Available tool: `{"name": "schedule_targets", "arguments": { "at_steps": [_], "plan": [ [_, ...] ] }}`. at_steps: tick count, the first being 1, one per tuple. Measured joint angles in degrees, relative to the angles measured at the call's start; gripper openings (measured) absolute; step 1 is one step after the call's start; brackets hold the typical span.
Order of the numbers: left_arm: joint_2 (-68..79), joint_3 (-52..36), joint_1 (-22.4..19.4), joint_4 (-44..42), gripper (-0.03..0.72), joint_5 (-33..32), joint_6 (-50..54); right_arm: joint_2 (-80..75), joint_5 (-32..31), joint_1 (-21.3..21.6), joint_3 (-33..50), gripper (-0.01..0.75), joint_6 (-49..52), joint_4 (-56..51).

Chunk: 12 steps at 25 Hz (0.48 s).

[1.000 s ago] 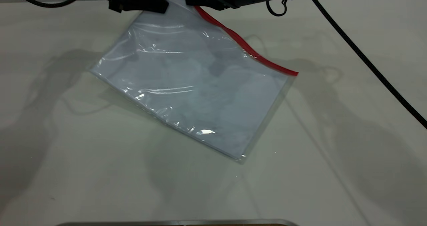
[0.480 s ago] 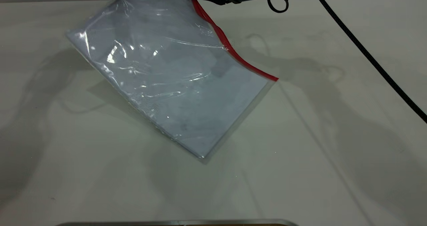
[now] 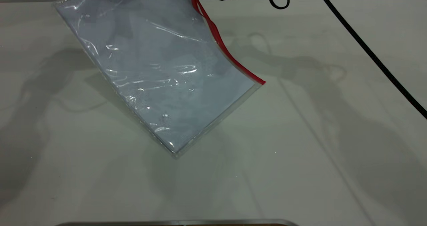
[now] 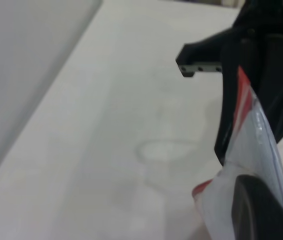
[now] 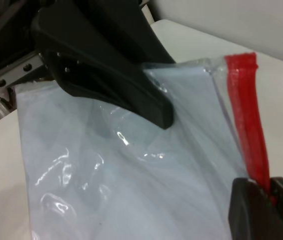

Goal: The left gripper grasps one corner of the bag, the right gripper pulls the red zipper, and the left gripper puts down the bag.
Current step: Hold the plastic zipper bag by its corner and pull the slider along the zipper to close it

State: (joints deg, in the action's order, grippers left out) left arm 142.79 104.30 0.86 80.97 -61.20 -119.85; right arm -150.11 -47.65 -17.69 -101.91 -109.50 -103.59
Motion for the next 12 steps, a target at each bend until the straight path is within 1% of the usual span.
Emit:
{"name": "schedule_targets", "arguments": {
  "at_steps": [7,12],
  "plan": [
    [0.0,-0.2,-0.3,3.6,0.051,-0.4,-1.31,0.0,0.05,0.01,-0.11,0.056,0.0,0.0],
    [0.0,-0.27,-0.77,4.37,0.051,-0.82,-1.31,0.0,0.28,0.01,-0.11,0.059,0.0,0.0]
  ]
}}
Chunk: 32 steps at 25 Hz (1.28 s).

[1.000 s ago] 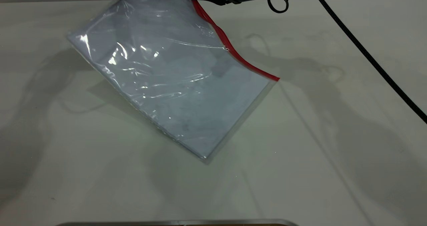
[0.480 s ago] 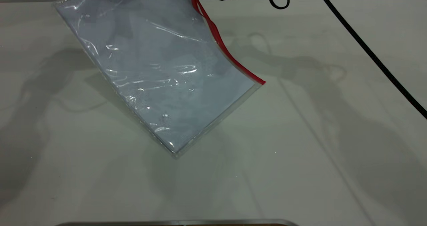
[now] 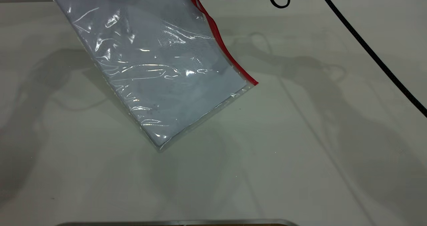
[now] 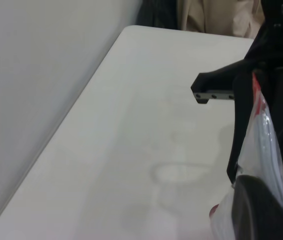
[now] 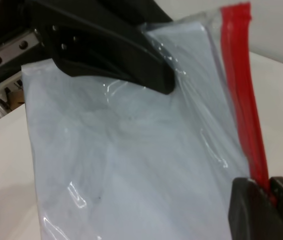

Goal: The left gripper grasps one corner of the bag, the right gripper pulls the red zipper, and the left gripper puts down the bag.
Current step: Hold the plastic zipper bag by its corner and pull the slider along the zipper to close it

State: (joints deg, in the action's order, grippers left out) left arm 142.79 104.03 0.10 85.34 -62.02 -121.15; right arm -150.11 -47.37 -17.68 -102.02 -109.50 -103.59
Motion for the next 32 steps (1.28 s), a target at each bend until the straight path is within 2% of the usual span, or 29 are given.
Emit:
{"name": "schedule_targets", "arguments": {
  "at_steps": [7,21,26,32],
  "plan": [
    [-0.34,0.0,0.0,0.36,0.051,0.0,0.04,0.0,1.29,0.0,0.0,0.061,0.0,0.34],
    [-2.24,-0.14,-0.83,0.52,0.051,-0.39,0.04,-3.07,7.23,0.36,-0.37,0.064,1.95,10.17],
    [-2.63,-0.14,-1.7,1.63,0.051,-1.28,0.04,-3.99,9.16,1.12,0.16,0.065,7.04,21.52],
    [-3.44,0.18,-2.11,5.03,0.051,-2.02,-0.07,-4.37,7.62,3.26,0.43,0.065,20.8,38.22]
  ]
}}
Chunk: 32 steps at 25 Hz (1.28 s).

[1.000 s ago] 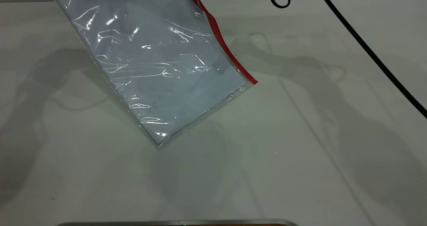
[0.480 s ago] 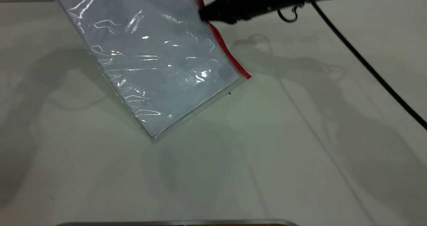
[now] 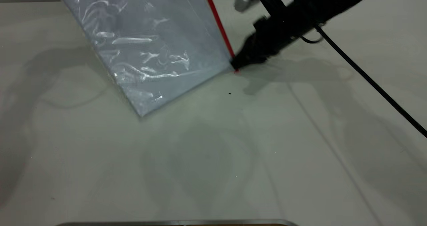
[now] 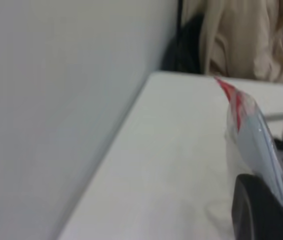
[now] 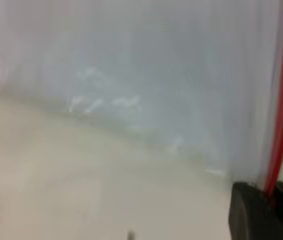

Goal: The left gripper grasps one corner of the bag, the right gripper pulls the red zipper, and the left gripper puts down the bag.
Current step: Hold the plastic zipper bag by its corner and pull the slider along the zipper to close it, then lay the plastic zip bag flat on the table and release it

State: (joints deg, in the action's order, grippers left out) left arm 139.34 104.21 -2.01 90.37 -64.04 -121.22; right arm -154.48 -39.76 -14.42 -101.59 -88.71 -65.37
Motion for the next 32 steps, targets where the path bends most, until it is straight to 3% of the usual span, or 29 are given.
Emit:
{"name": "schedule_targets", "arguments": {
  "at_steps": [4,7,10,14,17,23,27,32],
  "plan": [
    [0.0,0.0,0.11,0.0,0.051,-0.15,0.05,0.17,-5.62,1.17,0.0,0.072,4.43,2.4],
    [-0.05,0.05,0.05,1.12,0.051,-0.15,0.51,1.04,-5.57,1.35,0.19,0.113,4.98,4.0],
    [-0.81,0.26,-0.13,1.76,0.051,-0.03,2.24,2.55,-3.79,1.47,0.68,0.229,5.11,4.47],
    [-0.78,0.53,0.11,-4.77,0.051,0.36,6.28,7.67,-4.55,1.47,0.7,0.405,5.11,3.57],
    [0.86,0.66,0.78,-7.35,0.051,0.36,11.61,12.48,-9.83,1.47,0.7,0.456,5.11,3.13],
    [8.76,0.7,3.43,-8.09,0.06,0.93,25.29,22.69,-24.18,1.47,0.7,0.452,11.49,1.4],
    [12.18,0.7,4.6,-10.29,0.135,1.14,33.37,29.47,-28.12,1.47,0.8,0.442,19.38,2.57],
    [10.18,0.7,4.1,-9.89,0.358,-0.17,44.6,36.86,-29.07,1.47,0.91,0.419,34.81,13.54]
  ]
}}
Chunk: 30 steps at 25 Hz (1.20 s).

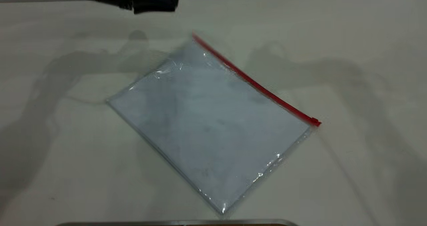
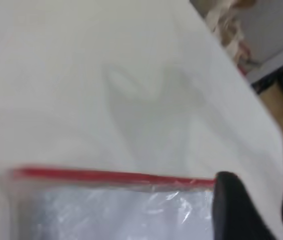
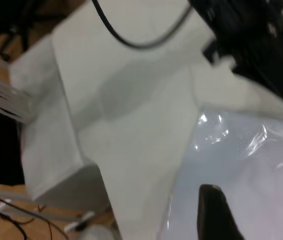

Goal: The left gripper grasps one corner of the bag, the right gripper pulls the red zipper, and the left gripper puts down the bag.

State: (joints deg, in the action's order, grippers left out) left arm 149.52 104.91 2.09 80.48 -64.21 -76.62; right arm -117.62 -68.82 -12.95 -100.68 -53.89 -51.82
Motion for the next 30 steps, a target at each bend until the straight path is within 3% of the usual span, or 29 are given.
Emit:
{"name": "schedule_targets", "arguments": {
  "at_steps": [4,12,16,23,30],
  "plan": [
    [-4.69,0.0,-2.52,-0.23,0.445,-1.71,9.7,8.08,-0.81,0.0,0.39,0.391,15.98,12.35],
    [-24.19,0.0,-7.25,-14.98,0.442,-2.67,22.0,30.29,-1.86,0.0,4.66,0.379,36.46,28.65],
    [-33.9,0.0,-7.05,-26.18,0.415,-2.67,29.21,42.28,-1.91,0.0,15.26,0.377,40.73,32.66],
    [-47.31,0.0,-5.86,-43.03,0.402,-2.69,43.71,61.87,-1.91,0.0,41.63,0.377,44.02,35.3],
    [-61.84,-3.19,-5.08,-49.75,0.4,-2.69,53.16,83.18,-1.82,0.0,64.04,0.376,48.49,43.47]
  ]
}}
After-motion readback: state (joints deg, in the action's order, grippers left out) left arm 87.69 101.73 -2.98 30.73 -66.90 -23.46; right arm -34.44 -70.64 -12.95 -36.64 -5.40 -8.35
